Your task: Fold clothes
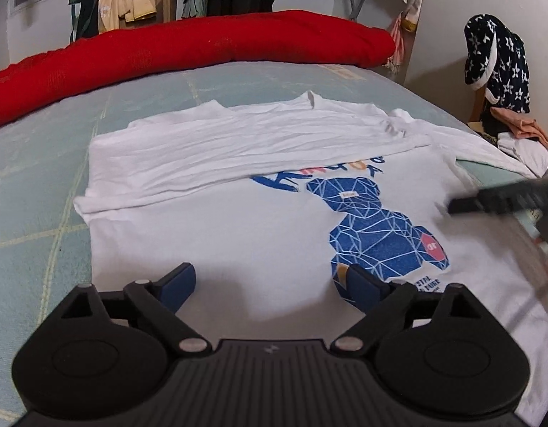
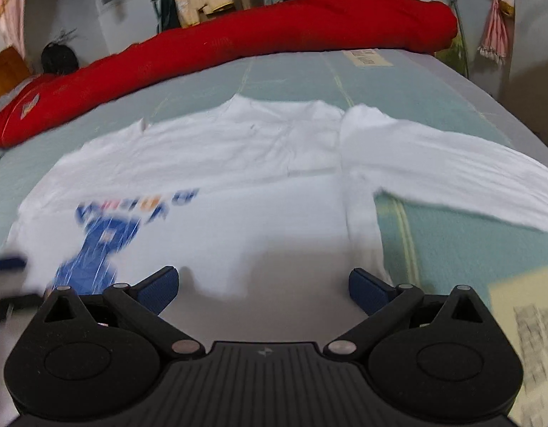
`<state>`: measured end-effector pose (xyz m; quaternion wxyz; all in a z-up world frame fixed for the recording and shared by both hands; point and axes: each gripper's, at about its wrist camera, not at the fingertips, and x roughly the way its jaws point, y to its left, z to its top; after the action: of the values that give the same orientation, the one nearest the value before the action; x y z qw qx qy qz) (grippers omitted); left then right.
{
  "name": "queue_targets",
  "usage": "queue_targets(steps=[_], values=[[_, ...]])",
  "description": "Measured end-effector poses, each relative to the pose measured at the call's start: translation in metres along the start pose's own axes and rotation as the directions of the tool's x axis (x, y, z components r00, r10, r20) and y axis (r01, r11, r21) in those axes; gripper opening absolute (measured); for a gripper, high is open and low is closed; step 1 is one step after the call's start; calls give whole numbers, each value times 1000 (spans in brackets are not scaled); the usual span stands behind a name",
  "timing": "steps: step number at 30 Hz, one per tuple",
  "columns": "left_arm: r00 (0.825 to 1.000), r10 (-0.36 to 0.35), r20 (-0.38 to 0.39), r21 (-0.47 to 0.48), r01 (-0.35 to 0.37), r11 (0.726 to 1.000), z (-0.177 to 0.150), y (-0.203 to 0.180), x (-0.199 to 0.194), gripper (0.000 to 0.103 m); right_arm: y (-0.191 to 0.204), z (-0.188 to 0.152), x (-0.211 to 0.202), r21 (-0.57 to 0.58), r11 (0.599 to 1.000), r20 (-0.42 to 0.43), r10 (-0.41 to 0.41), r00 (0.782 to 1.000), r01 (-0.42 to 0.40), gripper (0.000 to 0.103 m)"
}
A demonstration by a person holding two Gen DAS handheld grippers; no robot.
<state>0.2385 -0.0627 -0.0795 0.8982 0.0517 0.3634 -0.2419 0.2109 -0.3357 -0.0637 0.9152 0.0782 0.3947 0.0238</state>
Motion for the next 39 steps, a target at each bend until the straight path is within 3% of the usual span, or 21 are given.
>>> queue_targets(steps=[13, 18, 24, 30, 35, 39], values=[[1000, -23, 18, 97, 21, 995, -3, -34, -11, 91, 27, -92, -66, -142, 989, 5, -47, 999, 47, 103], [999, -37, 38, 92, 34, 995, -2, -33, -19, 92, 35, -83, -75, -129, 986, -9, -111, 994, 109, 103], [999, -32, 29, 100, 29, 995, -2, -36, -17, 92, 49, -91, -78, -156, 987, -30, 30, 999, -34, 103], [999, -32, 25, 88, 30, 996, -3, -34, -15, 92, 29, -100, -75, -122, 993, -22, -4, 1000, 1, 103], [999, -32, 27, 90, 29, 995, -3, -35, -16, 92, 41, -109, -72, -155, 985, 25, -68, 997, 71, 103], [998, -43, 35, 93, 40, 995, -3, -36, -18, 91, 46, -104, -75, -147, 983, 16, -108, 994, 109, 103]])
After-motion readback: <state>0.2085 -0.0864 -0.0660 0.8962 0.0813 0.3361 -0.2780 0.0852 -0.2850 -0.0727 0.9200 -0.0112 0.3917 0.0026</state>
